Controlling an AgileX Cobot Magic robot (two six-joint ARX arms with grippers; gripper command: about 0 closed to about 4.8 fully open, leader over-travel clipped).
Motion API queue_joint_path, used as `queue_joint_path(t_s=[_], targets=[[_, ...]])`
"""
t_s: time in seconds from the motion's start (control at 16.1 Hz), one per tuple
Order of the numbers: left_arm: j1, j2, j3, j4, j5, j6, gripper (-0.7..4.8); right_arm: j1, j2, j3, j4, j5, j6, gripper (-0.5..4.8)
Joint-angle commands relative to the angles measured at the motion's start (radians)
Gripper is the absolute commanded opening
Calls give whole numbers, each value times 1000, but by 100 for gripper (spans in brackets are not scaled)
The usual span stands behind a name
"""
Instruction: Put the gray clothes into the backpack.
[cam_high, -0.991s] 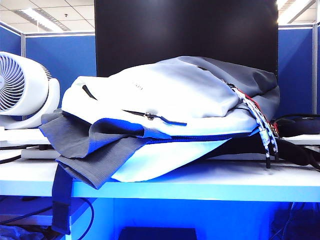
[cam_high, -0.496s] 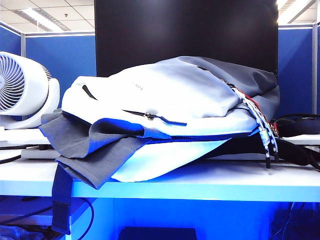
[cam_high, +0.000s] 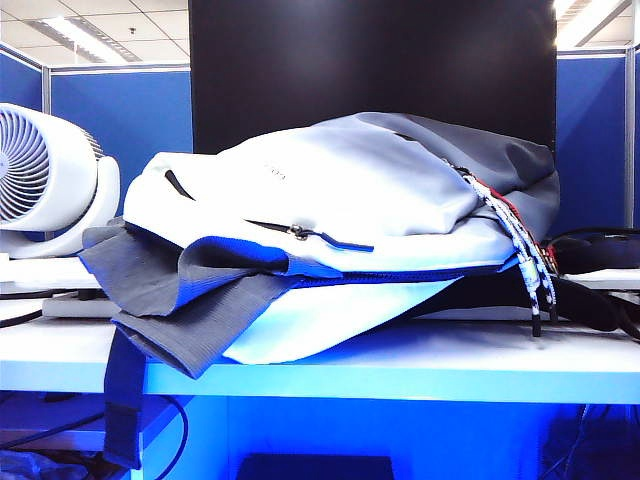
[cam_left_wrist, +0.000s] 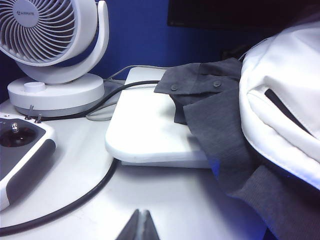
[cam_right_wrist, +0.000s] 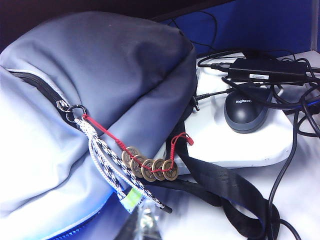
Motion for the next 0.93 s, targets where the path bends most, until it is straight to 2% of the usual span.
queue_joint_path(t_s=[0.06,0.68,0.81,0.93], targets=[[0,-2,1,12,5,3,-4,0,0,1,12,5,2,-1],[0,-2,1,12,5,3,-4,0,0,1,12,5,2,-1],[0,-2,1,12,5,3,-4,-1,-17,1,0,6,-38,-1],[0,-2,1,11,5,3,-4,-3,-91,-10,-40,-2,-204,-1]])
